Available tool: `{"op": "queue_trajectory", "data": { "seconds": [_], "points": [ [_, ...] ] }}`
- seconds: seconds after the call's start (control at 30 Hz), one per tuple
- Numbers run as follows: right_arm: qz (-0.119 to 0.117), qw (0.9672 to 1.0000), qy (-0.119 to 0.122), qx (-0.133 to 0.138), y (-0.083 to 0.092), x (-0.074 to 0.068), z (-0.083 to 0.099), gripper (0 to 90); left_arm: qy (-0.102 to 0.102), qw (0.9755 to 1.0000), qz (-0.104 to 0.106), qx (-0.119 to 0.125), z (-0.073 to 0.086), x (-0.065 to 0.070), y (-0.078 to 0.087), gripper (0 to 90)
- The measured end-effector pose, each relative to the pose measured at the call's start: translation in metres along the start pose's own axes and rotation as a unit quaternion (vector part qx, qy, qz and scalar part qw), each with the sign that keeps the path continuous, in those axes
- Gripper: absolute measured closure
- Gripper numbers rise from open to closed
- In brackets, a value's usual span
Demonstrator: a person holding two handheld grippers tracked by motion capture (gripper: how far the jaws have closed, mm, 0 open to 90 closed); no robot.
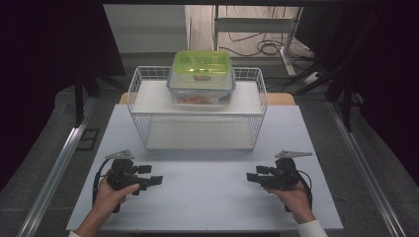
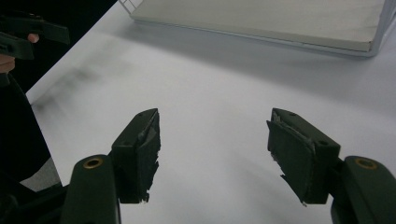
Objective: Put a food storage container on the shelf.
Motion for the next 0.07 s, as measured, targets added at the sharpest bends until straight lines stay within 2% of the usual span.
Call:
{"op": "queue_trajectory", "data": {
  "seconds": [0.07],
  "points": [
    [-0.001, 1.0000, -0.002, 0.001, 0.0009, 0.0006, 0.0000, 33.4, 0.000, 1.0000, -0.001, 0.000, 0.0001, -0.0003, -0.0001, 22.2]
  ]
}}
Point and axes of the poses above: each handheld gripper's, and its own axes: y roughly backward along the jaws, z roughly out of its underside, x roughly to its right, the point moved 3 cm from there along -y, roughly forward along the jaws, and after that the axes turned 4 degrees about y, right-handed, at the moved point
